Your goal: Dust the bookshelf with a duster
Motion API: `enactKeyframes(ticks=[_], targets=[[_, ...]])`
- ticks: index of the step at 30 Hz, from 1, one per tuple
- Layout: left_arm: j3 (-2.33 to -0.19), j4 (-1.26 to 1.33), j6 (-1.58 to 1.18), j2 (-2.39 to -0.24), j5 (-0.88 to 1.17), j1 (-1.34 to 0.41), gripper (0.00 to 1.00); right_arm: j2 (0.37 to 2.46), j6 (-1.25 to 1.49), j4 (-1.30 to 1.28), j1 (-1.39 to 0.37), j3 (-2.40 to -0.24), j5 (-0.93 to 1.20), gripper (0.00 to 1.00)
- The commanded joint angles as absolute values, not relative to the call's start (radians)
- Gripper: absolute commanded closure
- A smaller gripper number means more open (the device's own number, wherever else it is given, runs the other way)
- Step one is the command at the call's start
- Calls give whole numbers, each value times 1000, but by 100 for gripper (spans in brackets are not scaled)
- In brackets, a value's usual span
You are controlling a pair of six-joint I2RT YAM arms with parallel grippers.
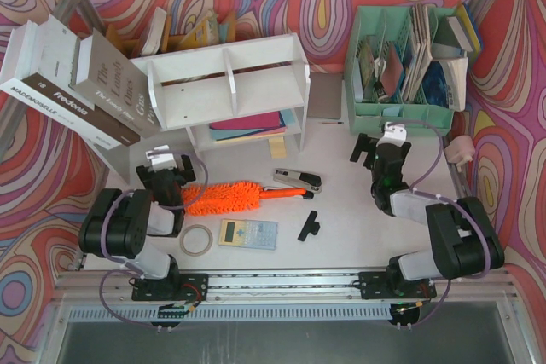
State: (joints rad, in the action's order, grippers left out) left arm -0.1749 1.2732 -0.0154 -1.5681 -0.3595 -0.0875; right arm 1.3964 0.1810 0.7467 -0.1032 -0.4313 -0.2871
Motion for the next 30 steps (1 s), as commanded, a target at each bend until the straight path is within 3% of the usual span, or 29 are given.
enactKeyframes(ticks=[1,10,18,22,30], targets=[[-208,1208,-62,-1531,-317,-60,2,1424,135,899,-72,-414,-267,1],[-254,1105,-135,-1521,-317,-4,2,1508,97,882,23,-452,-137,1],[-253,1109,-142,-1522,-319,-1,1,1611,52,1034,29,-407,-28,1],[-255,1103,-144,-1520,-321,-1,2,1674,20,1278,29,-315,46,1],[-270,1074,-146,-1520,-321,0,1,1673,9,1223,17,-337,32,1]])
